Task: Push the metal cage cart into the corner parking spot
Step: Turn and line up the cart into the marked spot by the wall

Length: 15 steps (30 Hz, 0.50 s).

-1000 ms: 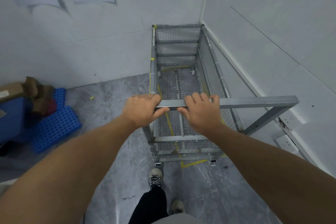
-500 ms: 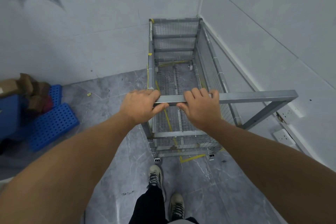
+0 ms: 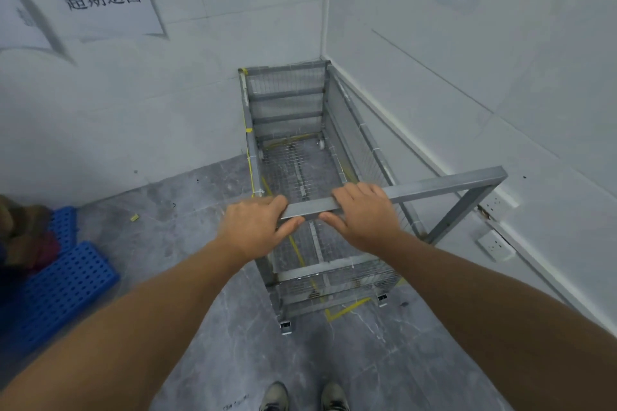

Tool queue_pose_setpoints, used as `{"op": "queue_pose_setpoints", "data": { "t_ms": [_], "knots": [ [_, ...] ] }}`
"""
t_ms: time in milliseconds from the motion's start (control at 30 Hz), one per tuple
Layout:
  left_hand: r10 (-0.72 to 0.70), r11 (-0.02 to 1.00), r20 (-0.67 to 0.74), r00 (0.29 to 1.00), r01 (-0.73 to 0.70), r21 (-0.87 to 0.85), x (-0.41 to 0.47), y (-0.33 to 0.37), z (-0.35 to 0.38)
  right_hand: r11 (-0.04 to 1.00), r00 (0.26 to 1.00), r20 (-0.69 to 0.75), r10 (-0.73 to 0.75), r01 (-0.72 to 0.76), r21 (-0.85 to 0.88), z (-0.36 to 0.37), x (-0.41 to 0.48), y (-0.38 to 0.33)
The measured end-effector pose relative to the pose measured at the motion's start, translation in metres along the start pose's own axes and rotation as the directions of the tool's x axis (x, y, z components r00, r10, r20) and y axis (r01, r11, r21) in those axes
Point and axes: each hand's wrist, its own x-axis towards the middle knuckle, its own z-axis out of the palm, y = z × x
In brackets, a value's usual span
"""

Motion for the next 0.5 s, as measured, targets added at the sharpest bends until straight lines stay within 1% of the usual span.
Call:
{"op": "queue_pose_setpoints", "data": {
  "t_ms": [133, 233, 333, 400, 500],
  "knots": [
    [0.06, 0.997, 0.05, 0.997, -0.058, -0.042, 0.0, -0.004, -0.003, 0.999, 0.999, 0.024, 0.026, -0.027, 0.024, -0.004, 0.001, -0.002],
    [0.14, 0.98, 0.089, 0.986, -0.125, -0.154, 0.0, -0.012, -0.007, 0.998, 0.996, 0.064, 0.062, -0.062, -0.006, -0.008, 0.0, -0.002],
    [0.227, 0.936, 0.115, 0.967, -0.184, -0.3, 0.001, -0.022, -0.011, 0.985, 0.974, 0.143, 0.174, -0.174, -0.015, -0.011, -0.006, -0.003],
    [0.266, 0.902, 0.104, 0.958, -0.21, -0.376, 0.002, -0.026, -0.013, 0.966, 0.95, 0.183, 0.252, -0.258, 0.009, -0.013, -0.009, -0.004],
    [0.293, 0.858, 0.058, 0.954, -0.236, -0.456, 0.003, -0.03, -0.012, 0.928, 0.918, 0.145, 0.368, -0.373, 0.011, -0.014, -0.014, -0.008]
  ]
}}
